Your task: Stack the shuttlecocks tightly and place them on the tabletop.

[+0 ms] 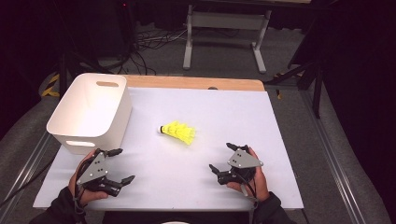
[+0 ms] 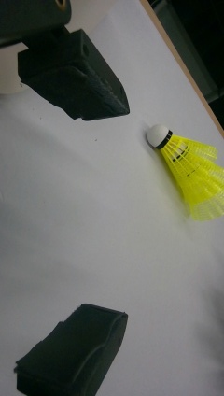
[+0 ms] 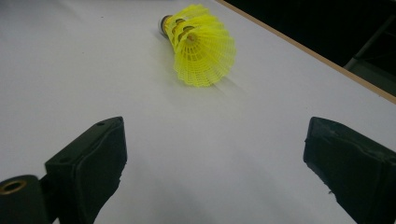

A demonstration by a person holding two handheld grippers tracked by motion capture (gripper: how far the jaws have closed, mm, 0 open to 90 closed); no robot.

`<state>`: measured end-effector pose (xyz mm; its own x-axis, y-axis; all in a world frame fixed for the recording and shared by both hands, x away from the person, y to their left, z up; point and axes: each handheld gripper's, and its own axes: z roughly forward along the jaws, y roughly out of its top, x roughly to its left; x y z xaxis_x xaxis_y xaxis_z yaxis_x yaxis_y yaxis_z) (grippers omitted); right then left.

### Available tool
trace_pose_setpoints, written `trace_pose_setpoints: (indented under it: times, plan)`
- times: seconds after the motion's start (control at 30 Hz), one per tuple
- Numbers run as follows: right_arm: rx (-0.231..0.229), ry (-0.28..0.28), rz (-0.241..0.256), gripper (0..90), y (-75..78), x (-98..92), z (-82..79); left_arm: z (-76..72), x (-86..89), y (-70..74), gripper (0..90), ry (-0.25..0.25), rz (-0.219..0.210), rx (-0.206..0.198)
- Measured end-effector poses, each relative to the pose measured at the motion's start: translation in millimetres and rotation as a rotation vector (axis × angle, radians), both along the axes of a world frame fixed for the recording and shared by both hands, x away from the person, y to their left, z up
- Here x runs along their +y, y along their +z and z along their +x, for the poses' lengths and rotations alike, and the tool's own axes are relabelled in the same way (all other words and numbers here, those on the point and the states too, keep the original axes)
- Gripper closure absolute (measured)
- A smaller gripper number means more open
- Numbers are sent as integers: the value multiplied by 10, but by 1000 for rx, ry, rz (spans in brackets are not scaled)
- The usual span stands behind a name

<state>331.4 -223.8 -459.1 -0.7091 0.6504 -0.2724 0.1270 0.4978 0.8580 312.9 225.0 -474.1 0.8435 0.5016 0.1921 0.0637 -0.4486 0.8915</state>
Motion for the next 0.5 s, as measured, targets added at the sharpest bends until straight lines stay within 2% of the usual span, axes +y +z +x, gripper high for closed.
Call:
trace_pose_setpoints:
  times: [0.13,0.23,0.37,0.5]
  plan:
    - [29,7,-9,71,8,48,50,-16,18,0,45,10,-2,0]
    - [45,19,-4,112,13,90,98,-33,24,0,47,18,0,3]
    - [132,62,22,152,-11,129,244,-53,9,-7,48,21,14,0]
    - [170,76,2,156,-27,242,340,-44,4,-3,49,22,13,-1]
